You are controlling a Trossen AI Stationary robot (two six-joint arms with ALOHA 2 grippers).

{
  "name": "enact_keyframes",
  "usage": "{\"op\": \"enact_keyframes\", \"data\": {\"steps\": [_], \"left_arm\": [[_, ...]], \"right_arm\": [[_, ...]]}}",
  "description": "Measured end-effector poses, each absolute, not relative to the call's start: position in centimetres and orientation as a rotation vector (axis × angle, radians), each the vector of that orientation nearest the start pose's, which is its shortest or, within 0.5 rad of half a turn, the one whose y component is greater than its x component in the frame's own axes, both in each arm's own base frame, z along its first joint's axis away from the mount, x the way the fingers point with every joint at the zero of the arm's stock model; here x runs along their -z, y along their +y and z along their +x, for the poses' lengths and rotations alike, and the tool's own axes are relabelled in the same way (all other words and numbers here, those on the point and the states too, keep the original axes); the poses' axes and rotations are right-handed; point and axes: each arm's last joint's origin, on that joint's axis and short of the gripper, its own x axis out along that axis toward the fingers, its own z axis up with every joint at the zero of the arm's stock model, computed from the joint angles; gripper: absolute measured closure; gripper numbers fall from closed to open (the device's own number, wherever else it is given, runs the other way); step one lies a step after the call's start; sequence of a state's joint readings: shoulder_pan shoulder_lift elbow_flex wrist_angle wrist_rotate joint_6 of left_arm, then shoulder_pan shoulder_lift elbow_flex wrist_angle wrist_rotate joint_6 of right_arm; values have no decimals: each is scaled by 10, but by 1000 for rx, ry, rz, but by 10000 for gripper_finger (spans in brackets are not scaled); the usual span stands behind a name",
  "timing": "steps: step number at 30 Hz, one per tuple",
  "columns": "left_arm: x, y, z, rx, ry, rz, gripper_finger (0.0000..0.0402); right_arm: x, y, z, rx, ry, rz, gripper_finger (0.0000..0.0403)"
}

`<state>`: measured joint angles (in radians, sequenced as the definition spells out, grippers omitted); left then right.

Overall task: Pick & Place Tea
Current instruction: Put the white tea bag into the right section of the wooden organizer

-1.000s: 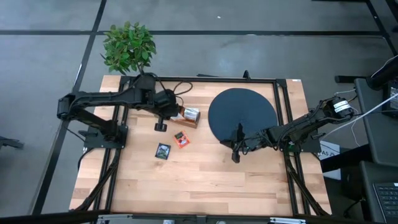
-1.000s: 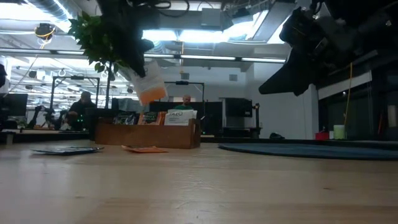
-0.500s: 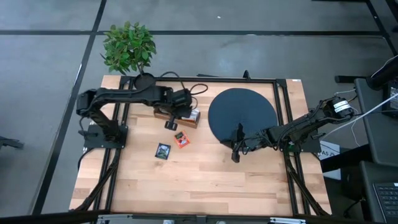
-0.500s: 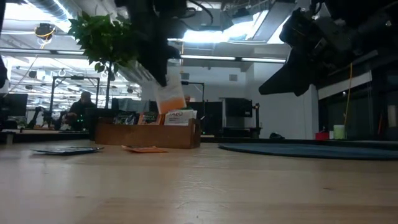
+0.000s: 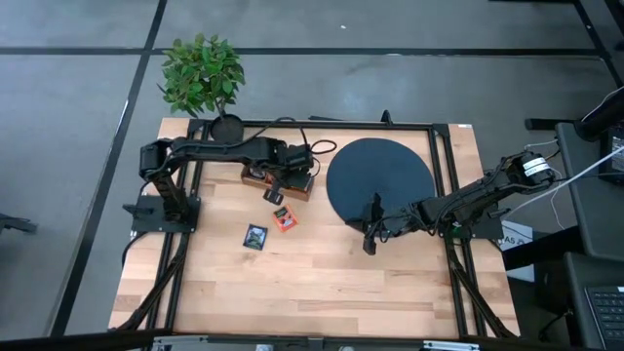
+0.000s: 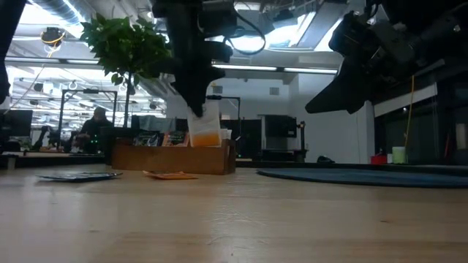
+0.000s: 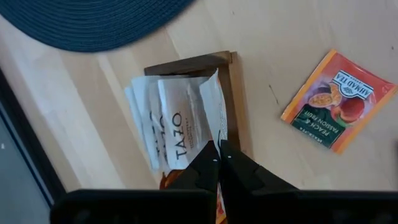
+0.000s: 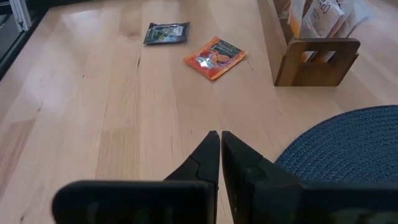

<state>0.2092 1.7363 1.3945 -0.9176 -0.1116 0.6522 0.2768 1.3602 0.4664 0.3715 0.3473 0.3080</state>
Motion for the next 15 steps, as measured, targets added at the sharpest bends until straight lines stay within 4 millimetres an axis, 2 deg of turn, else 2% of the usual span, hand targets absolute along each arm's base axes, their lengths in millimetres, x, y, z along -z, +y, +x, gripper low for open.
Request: {"op": "enact_keyframes", "data": {"steps": [15], "left_arm": [[-248, 76, 338, 126, 1277, 488, 398]], "right_arm": [[-161, 58, 241, 145, 480, 141, 382]]}}
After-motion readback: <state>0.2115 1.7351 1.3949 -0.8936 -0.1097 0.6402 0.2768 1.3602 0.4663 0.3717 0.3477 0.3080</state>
